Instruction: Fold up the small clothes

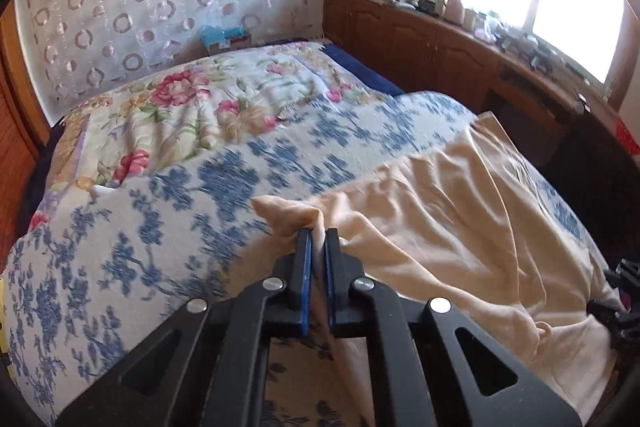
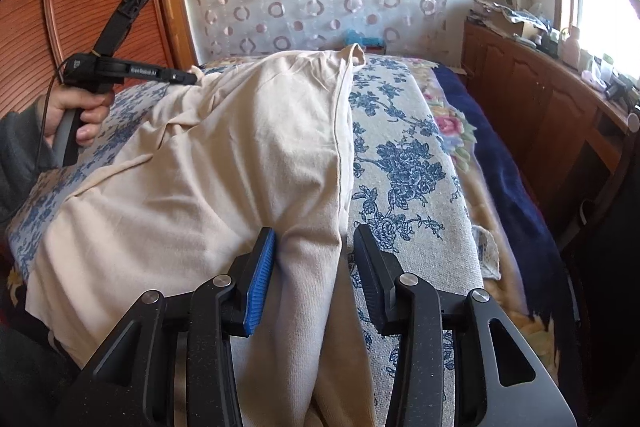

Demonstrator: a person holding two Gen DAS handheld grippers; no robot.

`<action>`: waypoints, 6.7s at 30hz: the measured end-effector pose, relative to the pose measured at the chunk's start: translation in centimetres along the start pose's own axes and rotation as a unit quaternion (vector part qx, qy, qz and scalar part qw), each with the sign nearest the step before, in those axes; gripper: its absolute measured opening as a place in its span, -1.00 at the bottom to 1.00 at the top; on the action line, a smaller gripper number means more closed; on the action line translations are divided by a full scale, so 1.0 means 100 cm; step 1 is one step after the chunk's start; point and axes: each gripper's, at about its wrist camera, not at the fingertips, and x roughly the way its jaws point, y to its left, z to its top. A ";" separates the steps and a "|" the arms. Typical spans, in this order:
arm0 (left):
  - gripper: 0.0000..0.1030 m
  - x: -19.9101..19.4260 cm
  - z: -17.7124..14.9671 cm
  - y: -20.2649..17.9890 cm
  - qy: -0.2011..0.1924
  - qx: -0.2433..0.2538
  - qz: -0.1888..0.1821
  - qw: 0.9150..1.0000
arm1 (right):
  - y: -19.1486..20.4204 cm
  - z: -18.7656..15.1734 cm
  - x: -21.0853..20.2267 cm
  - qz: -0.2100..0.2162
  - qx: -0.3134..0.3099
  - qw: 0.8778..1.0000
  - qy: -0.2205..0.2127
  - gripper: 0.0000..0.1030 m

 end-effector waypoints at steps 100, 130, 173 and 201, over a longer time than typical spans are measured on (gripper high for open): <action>-0.96 -0.108 -0.040 -0.018 -0.073 -0.041 -0.083 0.993 | 0.001 0.149 -0.001 0.056 -0.018 0.995 -0.087 -0.89; -0.05 -0.046 -0.054 0.021 0.012 -0.025 -0.088 0.996 | -0.044 0.180 0.067 -0.006 -0.041 0.999 -0.025 -0.07; -0.04 -0.020 -0.007 0.058 -0.029 -0.065 -0.007 0.997 | -0.072 0.235 0.155 -0.020 0.008 1.000 0.014 -0.40; 0.11 0.027 -0.008 0.034 0.050 -0.068 -0.089 0.992 | -0.051 0.164 0.160 0.068 0.052 0.992 0.096 0.34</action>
